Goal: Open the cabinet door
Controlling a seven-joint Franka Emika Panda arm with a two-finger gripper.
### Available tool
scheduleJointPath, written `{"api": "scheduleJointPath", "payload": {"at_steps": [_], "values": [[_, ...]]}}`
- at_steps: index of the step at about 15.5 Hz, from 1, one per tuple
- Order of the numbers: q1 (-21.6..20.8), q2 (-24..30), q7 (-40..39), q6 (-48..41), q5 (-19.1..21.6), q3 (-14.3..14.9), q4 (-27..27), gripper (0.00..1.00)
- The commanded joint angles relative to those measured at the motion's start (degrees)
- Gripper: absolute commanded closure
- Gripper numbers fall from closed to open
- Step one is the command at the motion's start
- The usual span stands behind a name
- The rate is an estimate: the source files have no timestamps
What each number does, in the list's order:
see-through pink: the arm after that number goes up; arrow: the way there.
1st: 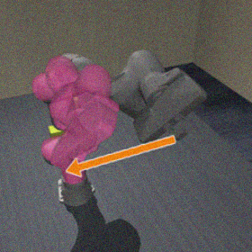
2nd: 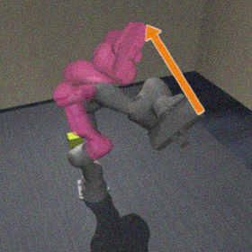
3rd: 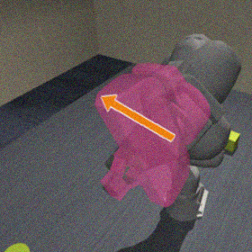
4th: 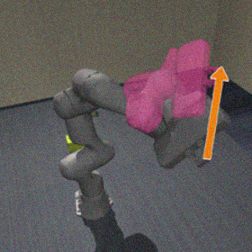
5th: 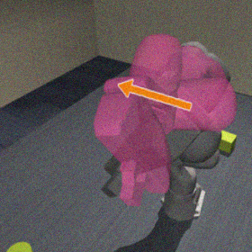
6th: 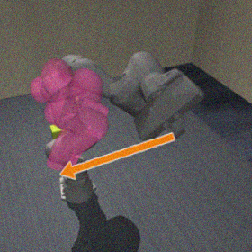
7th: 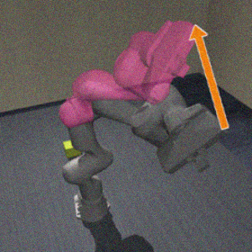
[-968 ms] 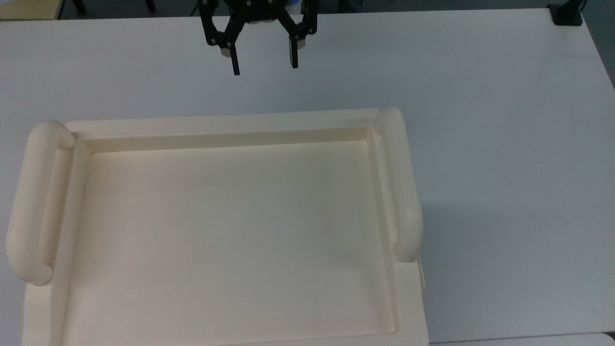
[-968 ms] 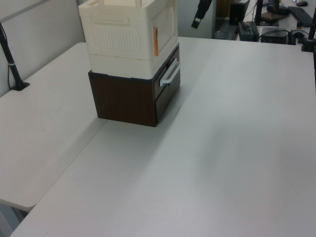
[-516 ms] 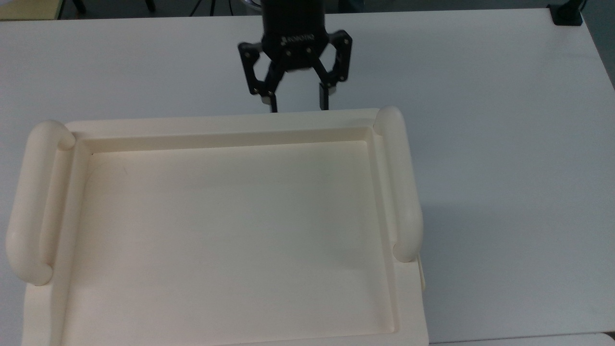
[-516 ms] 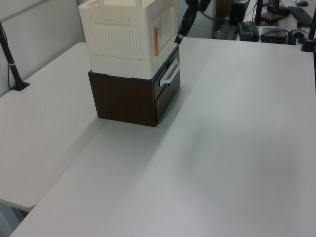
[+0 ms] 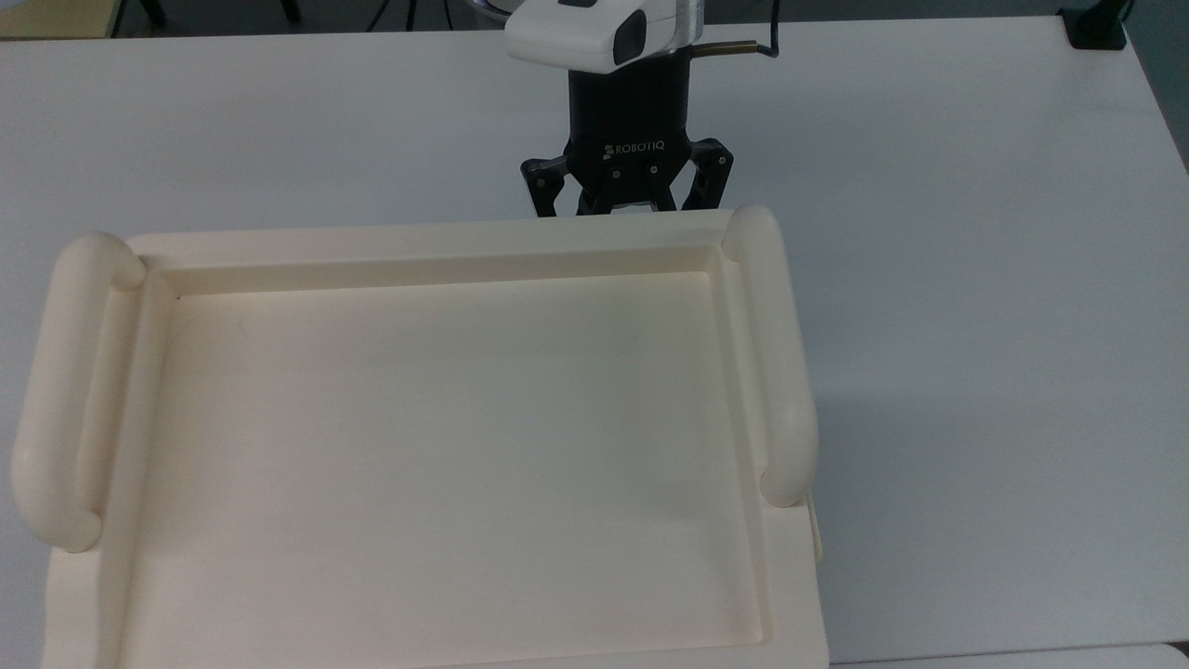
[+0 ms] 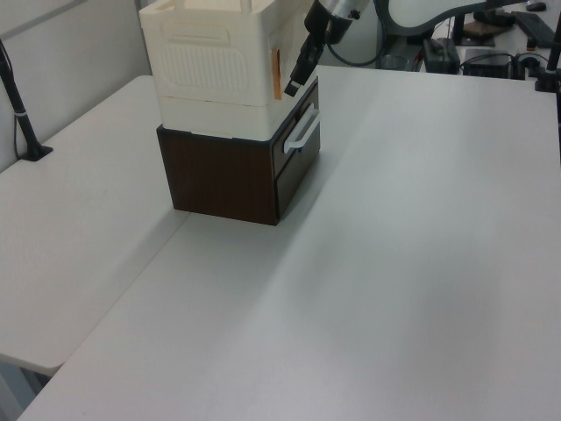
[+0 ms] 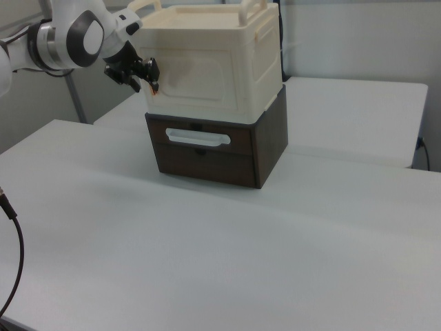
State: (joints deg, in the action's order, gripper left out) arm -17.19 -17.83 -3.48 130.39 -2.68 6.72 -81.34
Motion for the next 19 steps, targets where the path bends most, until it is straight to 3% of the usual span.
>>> {"api": "scheduleJointPath", "payload": {"at_steps": [1,3,7,13,15,19], "values": [[-2.1,-0.4,1.5,2.0,-2.4,1.5,0.9,0.62],[-1.9,-0.6,1.5,3.5,-4.0,1.5,0.9,0.74],[-1.8,-1.4,1.5,6.5,-4.9,2.1,0.9,0.78],[-2.1,-3.7,3.7,7.6,-6.5,2.7,3.4,0.78],[-2.0,-4.4,7.0,10.7,-8.7,2.8,3.4,0.68],[-2.1,-4.5,9.2,10.8,-10.1,2.7,3.4,0.73]]}}
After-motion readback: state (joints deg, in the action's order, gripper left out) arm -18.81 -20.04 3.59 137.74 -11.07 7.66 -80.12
